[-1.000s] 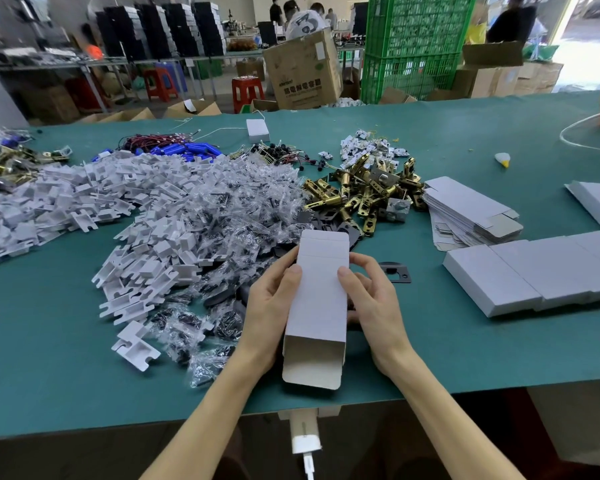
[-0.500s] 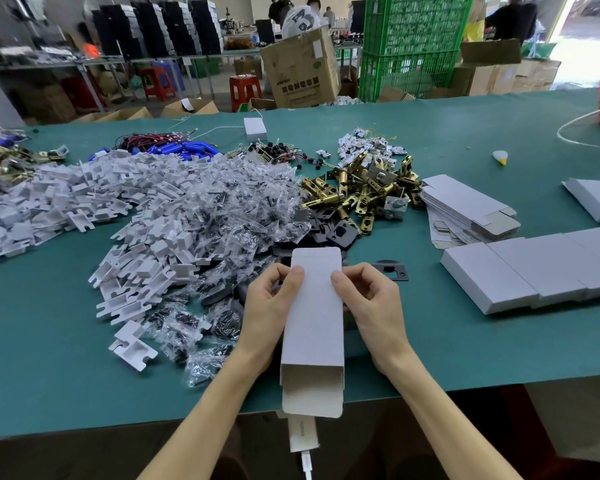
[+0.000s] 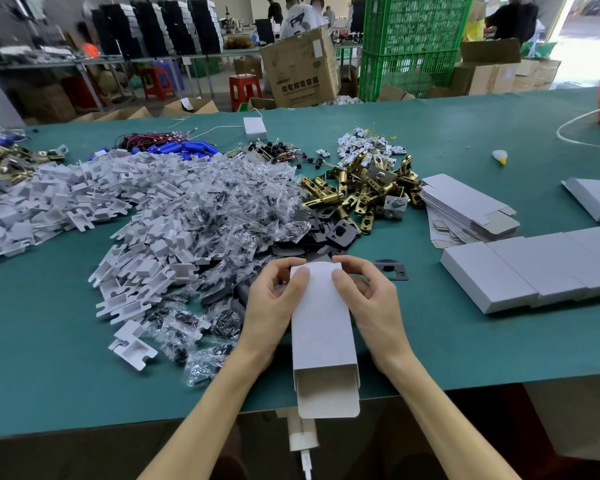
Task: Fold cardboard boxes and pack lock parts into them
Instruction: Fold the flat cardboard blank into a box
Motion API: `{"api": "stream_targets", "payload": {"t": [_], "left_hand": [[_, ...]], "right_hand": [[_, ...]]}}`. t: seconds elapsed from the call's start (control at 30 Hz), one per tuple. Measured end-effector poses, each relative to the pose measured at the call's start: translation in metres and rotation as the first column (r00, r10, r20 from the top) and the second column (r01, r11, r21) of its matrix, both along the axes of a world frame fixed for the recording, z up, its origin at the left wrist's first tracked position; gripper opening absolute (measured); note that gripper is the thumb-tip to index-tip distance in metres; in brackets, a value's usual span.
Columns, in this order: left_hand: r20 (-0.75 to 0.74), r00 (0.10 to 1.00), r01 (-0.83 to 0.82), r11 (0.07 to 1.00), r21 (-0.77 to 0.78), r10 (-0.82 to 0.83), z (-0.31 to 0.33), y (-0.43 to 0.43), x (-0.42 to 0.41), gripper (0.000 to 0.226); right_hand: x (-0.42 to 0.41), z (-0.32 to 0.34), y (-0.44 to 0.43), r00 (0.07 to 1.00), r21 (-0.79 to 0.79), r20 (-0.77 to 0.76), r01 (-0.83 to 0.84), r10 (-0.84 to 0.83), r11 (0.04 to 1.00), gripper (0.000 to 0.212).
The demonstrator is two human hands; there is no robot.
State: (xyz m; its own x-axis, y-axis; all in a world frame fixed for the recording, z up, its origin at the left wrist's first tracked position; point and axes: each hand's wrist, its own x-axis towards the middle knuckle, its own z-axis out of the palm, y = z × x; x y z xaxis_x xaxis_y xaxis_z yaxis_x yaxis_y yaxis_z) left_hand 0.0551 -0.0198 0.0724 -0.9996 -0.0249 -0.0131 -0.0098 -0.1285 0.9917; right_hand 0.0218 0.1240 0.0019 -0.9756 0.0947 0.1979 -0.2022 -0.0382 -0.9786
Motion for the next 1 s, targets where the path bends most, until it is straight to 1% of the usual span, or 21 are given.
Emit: {"api": "stream_targets", "payload": {"t": [0.07, 0.2, 0.37, 0.43, 0.5, 0.53, 0.63, 0.67, 0.73, 0.83, 0.9, 1.0], "left_hand": [[-0.003, 1.0, -0.005, 1.0, -0.009, 0.005, -0.0011, -0.0003, -0.0012, 0.151], [0.005, 1.0, -0.011, 1.0, -0.01, 0.011, -0.0027, -0.0004, -0.0038, 0.155], [-0.011, 1.0, 0.016, 1.0, 0.013, -0.016, -0.003, 0.0009, -0.0037, 0.14], [-0.015, 1.0, 0.02, 1.0, 0.016, -0.02, -0.0022, 0.0004, -0.0034, 0.143], [-0.018, 1.0, 0.026, 0.999, 0.021, -0.025, -0.0017, -0.0003, -0.0032, 0.151], [-0.026, 0.999, 0.037, 0.999, 0.017, -0.036, -0.0019, -0.0004, -0.0029, 0.149], [-0.058, 0.995, 0.074, 0.997, -0.014, -0.075, -0.0035, 0.0, -0.0025, 0.12], [-0.06, 0.995, 0.082, 0.996, -0.019, -0.083, -0.0044, 0.0, -0.0028, 0.115], [-0.053, 0.995, 0.087, 0.996, -0.018, -0.088, -0.0068, -0.0007, -0.004, 0.112], [-0.058, 0.995, 0.087, 0.996, -0.011, -0.087, -0.0088, -0.001, -0.0051, 0.11], [-0.069, 0.994, 0.084, 0.996, -0.002, -0.084, -0.0089, -0.0009, -0.0053, 0.107], [-0.073, 0.994, 0.082, 0.997, -0.004, -0.083, -0.009, -0.0008, -0.0056, 0.106]], "right_hand": [[-0.0005, -0.0004, 0.0002, 1.0, 0.004, 0.002, 0.005, -0.005, 1.0, 0.031], [0.0006, 0.001, -0.0006, 1.0, -0.009, -0.009, 0.006, -0.006, 1.0, 0.029], [0.0016, 0.0031, -0.0014, 1.0, -0.023, 0.004, -0.007, 0.007, 1.0, 0.029], [0.0024, 0.0036, -0.0015, 1.0, -0.012, 0.004, -0.008, 0.008, 1.0, 0.027], [0.0033, 0.0039, -0.0015, 1.0, -0.006, -0.001, -0.001, 0.001, 1.0, 0.025], [0.0034, 0.0042, -0.0015, 1.0, -0.006, -0.008, 0.006, -0.006, 1.0, 0.025], [0.0043, 0.006, -0.0021, 0.999, -0.034, -0.045, 0.02, -0.021, 0.999, 0.027], [0.0045, 0.0068, -0.002, 0.998, -0.043, -0.056, 0.018, -0.02, 0.999, 0.028], [0.0052, 0.0078, -0.0015, 0.997, -0.021, -0.075, 0.012, -0.014, 1.0, 0.024], [0.006, 0.0075, -0.0014, 0.993, 0.055, -0.113, 0.054, -0.048, 0.997, 0.015], [0.006, 0.0063, -0.0016, 0.987, 0.079, -0.141, 0.088, -0.077, 0.993, 0.015], [0.006, 0.0059, -0.0021, 0.987, 0.051, -0.132, 0.101, -0.093, 0.994, 0.02]]}}
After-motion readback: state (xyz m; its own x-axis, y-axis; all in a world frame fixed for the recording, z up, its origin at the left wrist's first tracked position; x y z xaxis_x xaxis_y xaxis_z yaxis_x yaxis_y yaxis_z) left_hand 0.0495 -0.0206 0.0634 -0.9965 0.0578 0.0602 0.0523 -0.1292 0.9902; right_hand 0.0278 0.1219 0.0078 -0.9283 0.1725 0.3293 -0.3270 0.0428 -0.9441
